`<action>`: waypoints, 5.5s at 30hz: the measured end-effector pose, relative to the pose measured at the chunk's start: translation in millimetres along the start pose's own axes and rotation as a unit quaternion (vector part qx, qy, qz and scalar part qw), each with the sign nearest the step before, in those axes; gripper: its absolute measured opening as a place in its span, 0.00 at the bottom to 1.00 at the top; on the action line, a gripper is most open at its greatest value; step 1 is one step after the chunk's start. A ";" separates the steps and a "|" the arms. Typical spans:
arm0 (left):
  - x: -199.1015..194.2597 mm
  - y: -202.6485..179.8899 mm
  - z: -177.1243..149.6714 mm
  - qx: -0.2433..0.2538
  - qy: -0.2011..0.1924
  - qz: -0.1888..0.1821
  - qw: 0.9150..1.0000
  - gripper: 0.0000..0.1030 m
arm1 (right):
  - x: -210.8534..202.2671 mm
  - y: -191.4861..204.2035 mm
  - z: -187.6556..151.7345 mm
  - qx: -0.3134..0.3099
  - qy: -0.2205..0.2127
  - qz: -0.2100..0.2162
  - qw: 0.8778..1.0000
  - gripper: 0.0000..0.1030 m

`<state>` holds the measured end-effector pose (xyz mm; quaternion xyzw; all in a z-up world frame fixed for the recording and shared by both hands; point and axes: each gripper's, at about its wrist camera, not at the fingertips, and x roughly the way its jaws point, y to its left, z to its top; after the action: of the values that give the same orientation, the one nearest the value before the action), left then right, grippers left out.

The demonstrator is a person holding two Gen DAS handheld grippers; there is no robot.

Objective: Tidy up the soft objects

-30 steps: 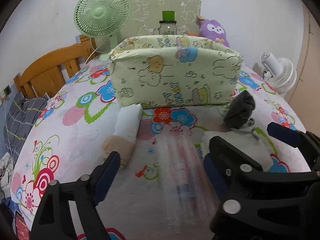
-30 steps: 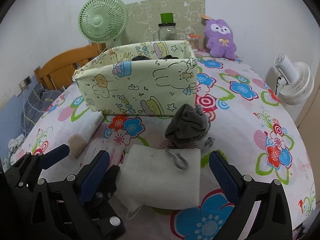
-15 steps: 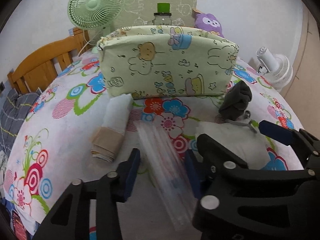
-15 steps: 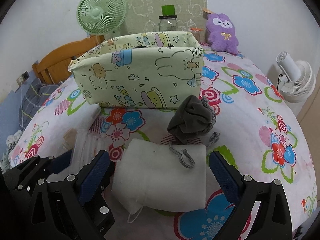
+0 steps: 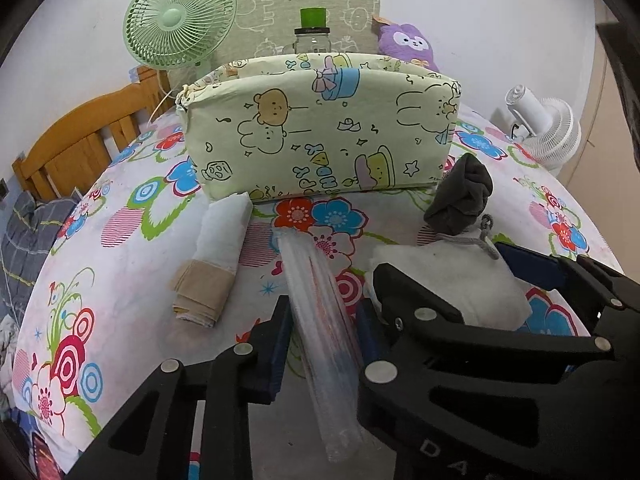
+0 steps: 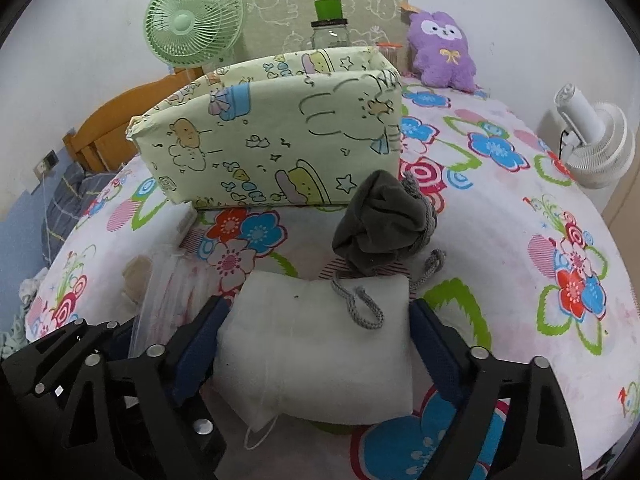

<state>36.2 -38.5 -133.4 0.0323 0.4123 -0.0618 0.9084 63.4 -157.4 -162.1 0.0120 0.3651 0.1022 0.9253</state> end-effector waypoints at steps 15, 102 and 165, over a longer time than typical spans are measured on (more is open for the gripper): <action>-5.6 3.8 1.3 -0.005 -0.007 -0.008 1.000 0.24 | -8.7 3.3 -0.1 0.003 -0.008 0.000 1.000 0.62; -87.8 4.1 101.7 -0.005 -0.131 0.002 0.991 0.20 | -95.7 10.5 101.1 0.006 -0.125 -0.005 0.992 0.62; 14.7 41.2 175.5 -0.019 -0.104 0.045 0.993 0.35 | 17.8 5.8 182.5 0.014 -0.098 0.010 0.995 0.63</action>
<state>182.3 -18.1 -28.8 0.0267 0.3153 -0.0158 0.9485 198.8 -138.6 -39.6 0.0386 0.2743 0.1050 0.9551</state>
